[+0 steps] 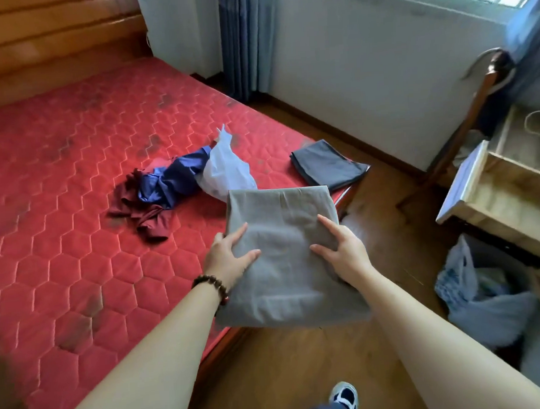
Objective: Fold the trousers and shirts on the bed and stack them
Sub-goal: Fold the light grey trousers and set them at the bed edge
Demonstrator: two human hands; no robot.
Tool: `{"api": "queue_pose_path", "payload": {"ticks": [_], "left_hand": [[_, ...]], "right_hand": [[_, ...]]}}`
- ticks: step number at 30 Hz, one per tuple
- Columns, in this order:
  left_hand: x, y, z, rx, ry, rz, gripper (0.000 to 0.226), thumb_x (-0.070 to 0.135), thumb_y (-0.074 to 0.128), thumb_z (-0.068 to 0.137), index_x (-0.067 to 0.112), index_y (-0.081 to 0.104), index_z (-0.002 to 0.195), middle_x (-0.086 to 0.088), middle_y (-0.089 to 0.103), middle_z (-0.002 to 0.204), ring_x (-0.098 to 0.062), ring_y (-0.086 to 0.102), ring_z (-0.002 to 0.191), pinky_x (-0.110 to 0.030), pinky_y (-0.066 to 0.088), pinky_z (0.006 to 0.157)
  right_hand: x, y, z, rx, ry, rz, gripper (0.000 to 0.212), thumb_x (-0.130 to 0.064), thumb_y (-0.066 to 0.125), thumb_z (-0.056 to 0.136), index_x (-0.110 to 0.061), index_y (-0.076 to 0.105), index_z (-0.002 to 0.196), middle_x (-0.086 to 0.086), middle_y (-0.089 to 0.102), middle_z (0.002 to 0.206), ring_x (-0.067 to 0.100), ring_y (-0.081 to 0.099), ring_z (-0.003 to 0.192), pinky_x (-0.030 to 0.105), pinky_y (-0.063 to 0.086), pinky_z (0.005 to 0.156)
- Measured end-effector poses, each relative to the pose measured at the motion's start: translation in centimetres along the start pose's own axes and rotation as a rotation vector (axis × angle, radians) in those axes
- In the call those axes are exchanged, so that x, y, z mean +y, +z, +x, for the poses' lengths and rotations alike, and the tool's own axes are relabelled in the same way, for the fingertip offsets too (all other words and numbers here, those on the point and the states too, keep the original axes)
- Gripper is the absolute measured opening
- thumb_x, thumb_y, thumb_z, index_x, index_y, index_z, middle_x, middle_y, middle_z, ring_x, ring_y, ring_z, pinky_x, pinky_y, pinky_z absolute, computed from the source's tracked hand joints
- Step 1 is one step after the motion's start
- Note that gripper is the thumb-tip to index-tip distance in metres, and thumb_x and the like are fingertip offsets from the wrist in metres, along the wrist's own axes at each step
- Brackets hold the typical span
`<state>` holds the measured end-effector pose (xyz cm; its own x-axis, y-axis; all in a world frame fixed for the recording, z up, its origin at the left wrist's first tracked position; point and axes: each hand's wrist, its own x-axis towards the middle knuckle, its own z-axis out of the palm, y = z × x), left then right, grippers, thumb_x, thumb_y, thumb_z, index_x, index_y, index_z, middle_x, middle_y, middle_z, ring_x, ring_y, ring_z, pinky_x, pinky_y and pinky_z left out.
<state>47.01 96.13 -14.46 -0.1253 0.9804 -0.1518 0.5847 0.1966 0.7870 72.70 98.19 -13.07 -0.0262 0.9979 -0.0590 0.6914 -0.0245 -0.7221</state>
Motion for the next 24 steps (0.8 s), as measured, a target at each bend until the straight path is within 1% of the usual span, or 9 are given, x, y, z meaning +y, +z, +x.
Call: {"api": "queue_pose_path", "payload": {"ticks": [2,6,9,11,13,14,17,21,24], "left_hand": [[2.8,3.9,0.9,-0.011,-0.002,-0.006,0.066,0.038,0.077,0.076,0.038,0.050,0.136,0.000,0.042,0.114,-0.024,0.049,0.121,-0.021,0.032,0.098],[8.4,11.0,3.1,-0.005,-0.016,0.018,0.066,0.037,0.077,0.077,0.037,0.049,0.137,-0.013,0.046,0.124,-0.028,0.048,0.123,-0.032,0.036,0.106],[12.0,15.0,4.4,0.014,-0.029,0.027,0.067,0.040,0.076,0.077,0.039,0.048,0.138,-0.013,0.046,0.128,-0.027,0.045,0.126,-0.029,0.034,0.105],[13.7,16.9,5.3,0.047,-0.035,0.038,0.067,0.041,0.075,0.078,0.039,0.047,0.138,-0.007,0.046,0.121,-0.026,0.047,0.123,-0.026,0.034,0.100],[15.2,18.2,6.4,0.069,-0.036,0.058,0.067,0.042,0.075,0.078,0.038,0.047,0.139,-0.001,0.043,0.109,-0.025,0.050,0.116,-0.023,0.034,0.094],[15.8,18.7,7.1,0.073,-0.042,0.063,0.066,0.042,0.074,0.078,0.038,0.047,0.139,0.001,0.041,0.108,-0.024,0.050,0.115,-0.022,0.033,0.092],[16.9,19.9,9.5,0.091,-0.047,0.082,0.066,0.041,0.074,0.079,0.037,0.047,0.139,0.000,0.041,0.109,-0.025,0.051,0.115,-0.025,0.036,0.094],[17.4,21.6,14.0,0.091,-0.067,0.100,0.066,0.041,0.074,0.079,0.036,0.046,0.140,-0.008,0.047,0.117,-0.026,0.051,0.115,-0.029,0.038,0.098],[17.5,23.0,18.2,0.095,-0.078,0.110,0.067,0.043,0.073,0.079,0.038,0.045,0.140,-0.002,0.043,0.106,-0.023,0.052,0.109,-0.023,0.036,0.087]], "right_hand": [[3.4,-3.3,1.2,0.002,0.007,0.008,0.068,-0.032,0.076,0.079,-0.040,0.045,0.139,-0.013,0.048,0.112,0.010,0.050,0.110,0.016,0.033,0.089],[9.7,-9.8,4.9,-0.091,0.002,-0.001,0.069,-0.028,0.074,0.082,-0.038,0.041,0.142,-0.007,0.050,0.121,0.014,0.049,0.116,0.017,0.033,0.094],[12.9,-14.0,7.6,-0.125,-0.018,-0.029,0.068,-0.027,0.072,0.084,-0.036,0.040,0.143,0.000,0.051,0.130,0.017,0.048,0.119,0.020,0.034,0.097],[14.2,-16.0,9.5,-0.135,-0.029,-0.031,0.068,-0.027,0.072,0.084,-0.035,0.040,0.143,0.001,0.051,0.132,0.018,0.049,0.120,0.023,0.035,0.101],[15.0,-17.2,11.3,-0.148,-0.037,-0.020,0.068,-0.027,0.072,0.084,-0.035,0.041,0.143,0.000,0.051,0.131,0.018,0.049,0.120,0.026,0.036,0.103],[15.4,-17.6,12.3,-0.154,-0.039,-0.017,0.068,-0.027,0.072,0.084,-0.035,0.041,0.143,0.000,0.051,0.131,0.018,0.049,0.120,0.026,0.036,0.103],[16.5,-18.3,15.3,-0.165,-0.054,-0.016,0.067,-0.027,0.072,0.085,-0.035,0.041,0.143,-0.001,0.051,0.131,0.017,0.049,0.119,0.023,0.035,0.101],[18.1,-18.5,20.1,-0.195,-0.045,-0.018,0.067,-0.027,0.071,0.085,-0.036,0.040,0.143,-0.003,0.050,0.133,0.016,0.048,0.120,0.021,0.035,0.099],[19.2,-18.4,24.6,-0.208,-0.050,-0.038,0.066,-0.028,0.070,0.086,-0.036,0.040,0.143,-0.004,0.050,0.131,0.014,0.049,0.118,0.017,0.034,0.093]]}}
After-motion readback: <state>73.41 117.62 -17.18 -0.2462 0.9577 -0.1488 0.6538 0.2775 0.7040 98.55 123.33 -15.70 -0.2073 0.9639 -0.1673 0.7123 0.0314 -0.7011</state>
